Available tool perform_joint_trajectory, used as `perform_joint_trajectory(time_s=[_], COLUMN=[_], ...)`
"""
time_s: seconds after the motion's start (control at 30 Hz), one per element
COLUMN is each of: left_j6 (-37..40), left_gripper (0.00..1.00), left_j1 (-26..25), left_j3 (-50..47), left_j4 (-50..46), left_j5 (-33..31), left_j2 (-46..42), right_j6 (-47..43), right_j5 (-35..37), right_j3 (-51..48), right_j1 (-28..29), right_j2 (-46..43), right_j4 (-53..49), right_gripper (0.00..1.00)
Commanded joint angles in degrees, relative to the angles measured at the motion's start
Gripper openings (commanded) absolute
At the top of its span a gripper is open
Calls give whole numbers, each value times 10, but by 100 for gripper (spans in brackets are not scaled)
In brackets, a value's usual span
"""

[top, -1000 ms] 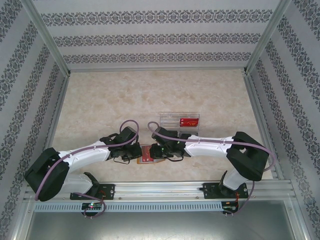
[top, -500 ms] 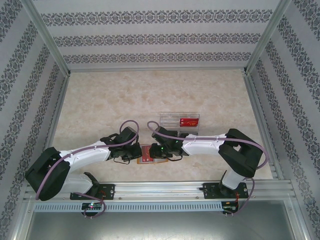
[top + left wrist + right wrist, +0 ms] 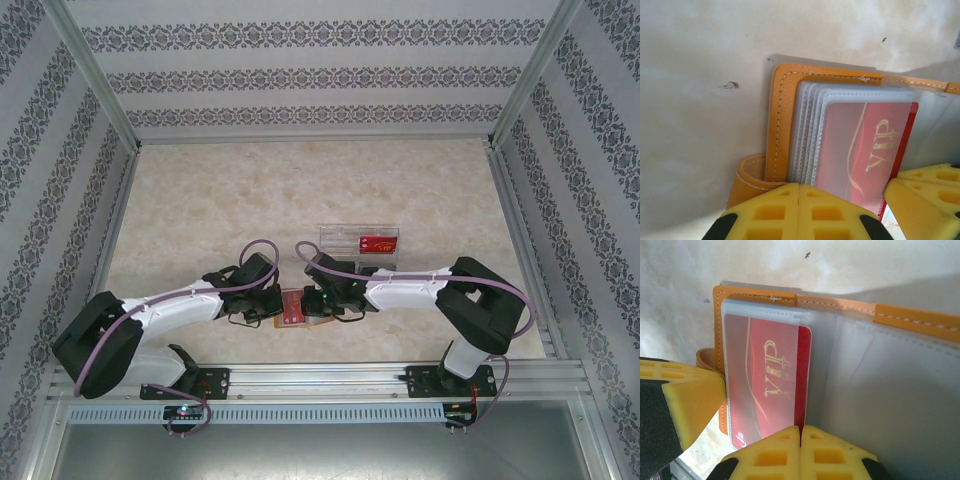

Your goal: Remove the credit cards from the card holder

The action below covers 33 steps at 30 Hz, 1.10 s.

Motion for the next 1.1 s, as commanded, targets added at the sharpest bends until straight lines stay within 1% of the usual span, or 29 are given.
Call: perform_joint_trajectory(time_s=[0.0, 0.23, 0.43, 0.6, 0.63, 0.67, 0.7, 0.87, 1.07], left_j6=[-18, -17, -9, 4, 7, 9, 10, 19, 23], left_gripper=[0, 0, 0, 0, 1, 6, 8, 14, 13], left_j1=[4, 5, 4, 4, 5, 4, 4, 4, 4], left_j3=[-11, -5, 3, 18, 20, 24, 28, 44, 39], left_j4=[-65, -84, -81, -86, -85, -84, -84, -88, -46], left_j5=[-49, -62, -54, -48, -44, -41, -41, -45, -15], left_j2=[27, 32, 36, 22, 18, 12, 6, -23, -29], right_j6=[3, 2, -2, -4, -4, -4, -3, -2, -5], right_j5=[10, 13, 3, -2, -4, -5, -7, -19, -26], right_j3=[-21, -48, -44, -37, -36, -34, -32, -10, 13], right_j1=[-8, -17, -19, -18, -18, -18, -18, -14, -9], right_j2=[-19, -48, -38, -32, -31, -30, -28, -3, 18], right_j4=[-14, -18, -12, -4, -3, 1, 4, 14, 15], right_gripper=[0, 0, 0, 0, 0, 0, 0, 0, 0])
